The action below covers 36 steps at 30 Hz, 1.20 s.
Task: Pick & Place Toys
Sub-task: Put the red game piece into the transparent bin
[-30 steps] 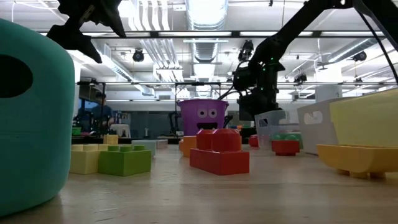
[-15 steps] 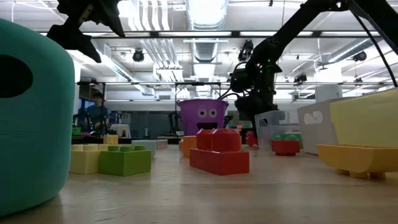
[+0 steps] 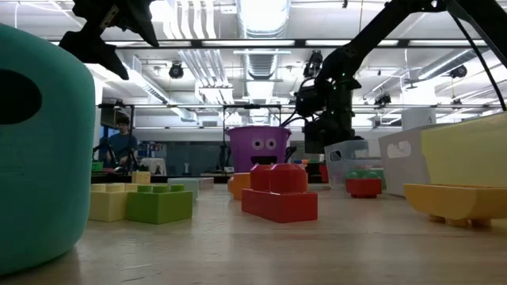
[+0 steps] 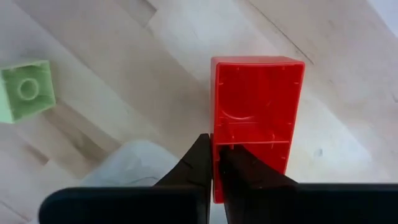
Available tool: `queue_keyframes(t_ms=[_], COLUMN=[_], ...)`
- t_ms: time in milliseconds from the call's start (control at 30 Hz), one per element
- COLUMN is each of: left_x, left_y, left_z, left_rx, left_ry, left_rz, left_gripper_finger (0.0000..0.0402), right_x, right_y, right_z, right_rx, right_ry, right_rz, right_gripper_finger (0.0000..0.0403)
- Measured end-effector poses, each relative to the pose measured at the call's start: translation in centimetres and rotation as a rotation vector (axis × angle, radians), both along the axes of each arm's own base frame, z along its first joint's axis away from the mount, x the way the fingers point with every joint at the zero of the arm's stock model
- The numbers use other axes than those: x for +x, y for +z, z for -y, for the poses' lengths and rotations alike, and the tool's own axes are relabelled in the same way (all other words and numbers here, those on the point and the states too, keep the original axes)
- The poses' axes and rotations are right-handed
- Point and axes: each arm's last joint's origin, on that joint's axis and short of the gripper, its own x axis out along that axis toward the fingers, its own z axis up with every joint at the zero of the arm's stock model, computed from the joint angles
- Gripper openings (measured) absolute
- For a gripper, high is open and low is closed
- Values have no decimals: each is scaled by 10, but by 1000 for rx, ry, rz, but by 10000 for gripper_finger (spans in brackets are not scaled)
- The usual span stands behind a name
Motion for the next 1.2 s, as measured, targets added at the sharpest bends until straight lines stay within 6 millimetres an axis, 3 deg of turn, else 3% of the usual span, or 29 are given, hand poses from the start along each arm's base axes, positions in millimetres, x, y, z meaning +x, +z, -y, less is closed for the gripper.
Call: queue_keyframes(t_ms=[267,433,600,833,1000,1200], left_x=[0,0,0,0,0,0], left_y=[0,0,0,0,0,0], left_z=[0,0,0,0,0,0], left_rx=[0,14,23,52,66,70], left_ry=[-1,-22,-47,-87,-109,-114], left_rz=[0,-2,-5,-9,-10,-10], left_gripper_finger=[332,332,332,332,332,332], right_x=[-10,-22,-39,-72,-74,-71], right_y=[47,82,100,82,62,37], right_z=[-14,-41,-71,-104,-114,-109], right_rx=[-65,-77,-79,-67,-104,-166], right_ry=[13,66,101,102,93,47], right_rz=[82,98,109,102,175,130], right_gripper_finger=[9,9,8,8,8,8])
